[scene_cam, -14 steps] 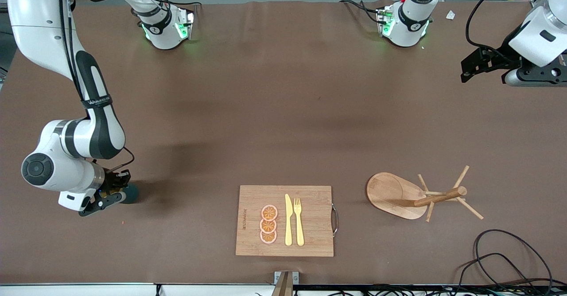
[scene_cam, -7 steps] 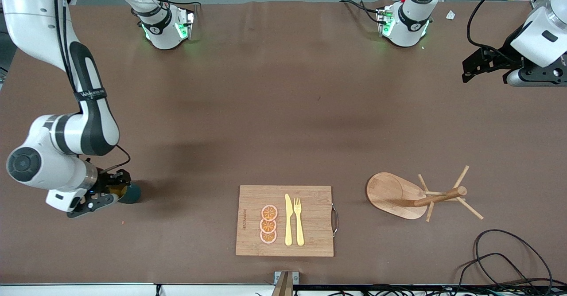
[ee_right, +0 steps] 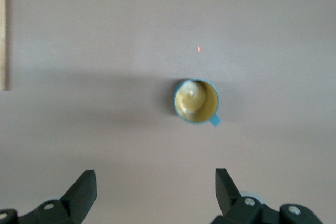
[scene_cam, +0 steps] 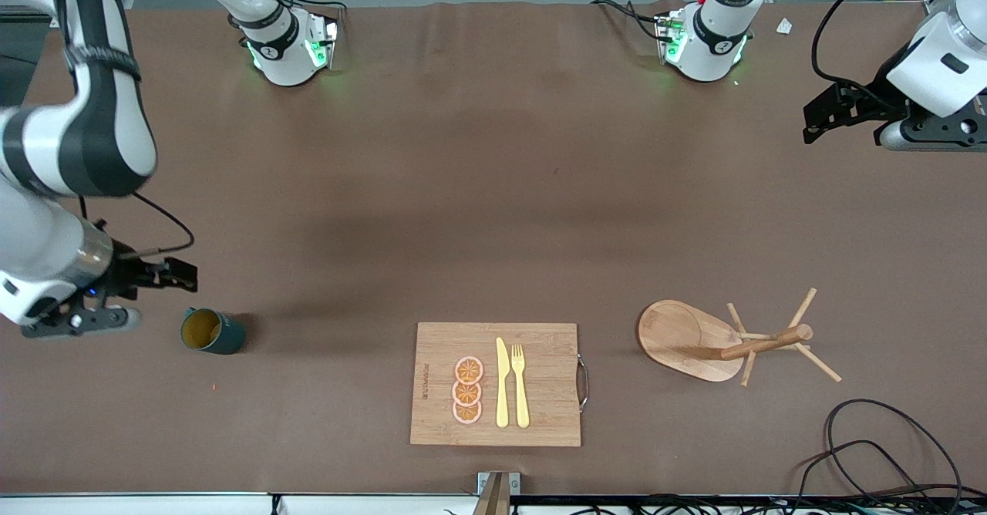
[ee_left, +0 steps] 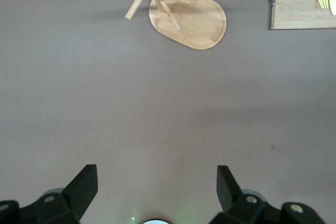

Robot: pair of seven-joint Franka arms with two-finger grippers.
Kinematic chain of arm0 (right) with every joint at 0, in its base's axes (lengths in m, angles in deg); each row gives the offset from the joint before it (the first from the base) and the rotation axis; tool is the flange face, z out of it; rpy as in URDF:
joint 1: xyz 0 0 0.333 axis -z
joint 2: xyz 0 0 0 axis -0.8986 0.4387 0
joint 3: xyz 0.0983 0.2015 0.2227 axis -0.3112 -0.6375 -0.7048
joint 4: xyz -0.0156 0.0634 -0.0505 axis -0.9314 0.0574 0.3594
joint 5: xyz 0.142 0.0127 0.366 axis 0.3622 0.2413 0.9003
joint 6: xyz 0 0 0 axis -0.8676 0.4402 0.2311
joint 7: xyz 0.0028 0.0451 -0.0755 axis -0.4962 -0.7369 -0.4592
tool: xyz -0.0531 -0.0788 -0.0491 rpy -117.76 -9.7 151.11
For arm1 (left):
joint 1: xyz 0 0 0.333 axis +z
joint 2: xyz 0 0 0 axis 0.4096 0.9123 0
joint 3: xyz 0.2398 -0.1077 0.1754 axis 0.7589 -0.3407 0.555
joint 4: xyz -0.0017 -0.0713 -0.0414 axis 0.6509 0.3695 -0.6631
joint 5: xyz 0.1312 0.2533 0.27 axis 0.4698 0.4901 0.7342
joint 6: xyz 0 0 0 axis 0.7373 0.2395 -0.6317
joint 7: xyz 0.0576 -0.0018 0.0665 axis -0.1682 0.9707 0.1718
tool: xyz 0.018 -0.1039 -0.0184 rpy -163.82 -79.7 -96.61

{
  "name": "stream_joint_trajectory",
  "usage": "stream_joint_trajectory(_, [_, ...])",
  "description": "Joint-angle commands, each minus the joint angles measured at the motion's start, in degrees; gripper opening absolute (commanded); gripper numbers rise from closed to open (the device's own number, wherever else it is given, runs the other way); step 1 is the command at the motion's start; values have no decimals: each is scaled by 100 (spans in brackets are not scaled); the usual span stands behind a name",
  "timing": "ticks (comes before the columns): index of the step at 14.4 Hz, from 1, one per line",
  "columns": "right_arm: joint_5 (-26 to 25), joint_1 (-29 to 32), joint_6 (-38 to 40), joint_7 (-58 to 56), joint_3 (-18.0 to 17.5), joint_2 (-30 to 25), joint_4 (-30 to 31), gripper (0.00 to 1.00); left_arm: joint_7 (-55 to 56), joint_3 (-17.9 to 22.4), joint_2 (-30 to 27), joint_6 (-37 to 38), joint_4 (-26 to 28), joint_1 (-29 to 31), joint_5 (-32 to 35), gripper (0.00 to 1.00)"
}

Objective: Transfer cup from left to right arm and place

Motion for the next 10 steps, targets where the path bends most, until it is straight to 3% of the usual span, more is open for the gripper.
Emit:
stream_joint_trajectory(1, [-95,37,203,603,-27,-568,255,100,-69,-29,36,91,-152,-6,2,100])
stream_joint_trajectory(5, [-130,81,212,833,-1,-1323,334,100,-69,-47,124,91,-274,-32,20,100])
stream_joint_trajectory(10, [-130,336,133,859,-1,-2457,1317,100,-69,-38,168,179,-363,-41,20,100])
